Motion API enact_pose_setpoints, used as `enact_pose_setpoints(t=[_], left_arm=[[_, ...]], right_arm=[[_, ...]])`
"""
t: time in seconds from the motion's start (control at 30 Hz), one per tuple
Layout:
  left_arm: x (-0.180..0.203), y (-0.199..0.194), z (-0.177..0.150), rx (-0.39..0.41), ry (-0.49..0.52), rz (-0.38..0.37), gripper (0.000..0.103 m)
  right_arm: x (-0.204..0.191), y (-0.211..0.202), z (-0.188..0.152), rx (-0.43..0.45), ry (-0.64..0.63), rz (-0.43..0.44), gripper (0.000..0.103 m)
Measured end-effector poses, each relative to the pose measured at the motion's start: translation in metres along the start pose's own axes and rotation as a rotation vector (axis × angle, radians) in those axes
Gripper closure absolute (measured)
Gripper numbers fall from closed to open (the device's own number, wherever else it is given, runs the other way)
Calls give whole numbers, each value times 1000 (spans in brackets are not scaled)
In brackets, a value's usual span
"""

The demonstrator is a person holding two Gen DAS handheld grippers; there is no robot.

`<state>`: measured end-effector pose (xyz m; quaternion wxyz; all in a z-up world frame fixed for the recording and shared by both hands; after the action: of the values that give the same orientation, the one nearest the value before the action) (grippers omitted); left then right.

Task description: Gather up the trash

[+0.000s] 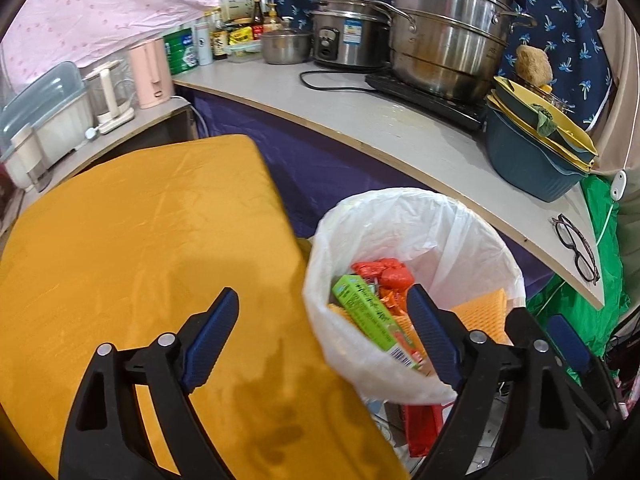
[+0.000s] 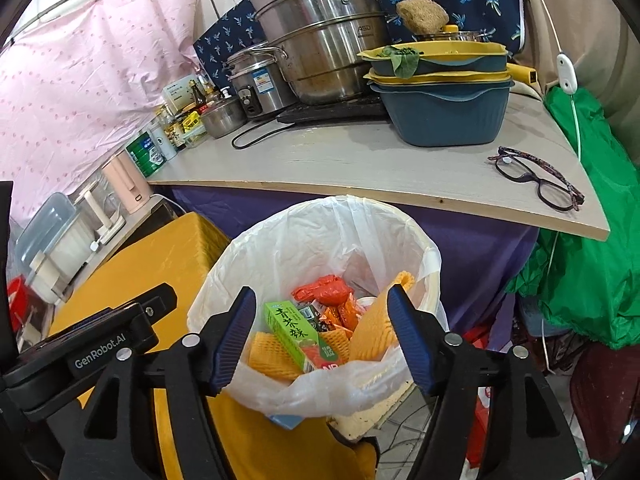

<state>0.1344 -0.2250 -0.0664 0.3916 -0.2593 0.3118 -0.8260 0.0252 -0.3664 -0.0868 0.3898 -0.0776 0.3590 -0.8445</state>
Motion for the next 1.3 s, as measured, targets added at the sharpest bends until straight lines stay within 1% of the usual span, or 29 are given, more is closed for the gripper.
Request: enact_pose_setpoints(t=[0.07,0.1,0.3,0.33,0.6,0.77,0.97,1.3], left_arm=[[-4,-8,-4,13,-2,13,16],[-6,-12,-5,16,-1,19,15],[-17,-30,-21,20,-9,44,14],[-19,-32,-24,18,-16,50,14],[-32,-47,-42,18,-43,78,14],[-33,-55,-53,21,-32,88,14],[-33,-64,-65,33,-14,108,14],[-38,-70,-75,20,-29,99,14]], right_arm=[[-3,-7,-3,6,-23,-3,31],[-4,-13,-5,14,-37,-11,27],[-11,-38,-16,29,-81,-31,22],[-12,-40,-18,26,-85,-36,19],[-15,-54,-35,4,-117,-46,18],[-18,-60,-44,-10,-119,-47,18],[-21,-67,-51,-4,-138,-65,18],[-22,-75,-59,-7,-141,-73,18]])
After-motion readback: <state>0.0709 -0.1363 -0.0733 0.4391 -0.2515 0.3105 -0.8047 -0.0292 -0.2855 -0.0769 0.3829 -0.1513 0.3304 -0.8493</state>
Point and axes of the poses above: each gripper's, at about its wrist camera, not at the fingertips, and y roughly the way its jaws point, x to its right, z to its top, the point moved 3 cm from there along y, roughly the way its jaws point, and after that the axes turned 11 degrees about -z, right-handed, at the moved point
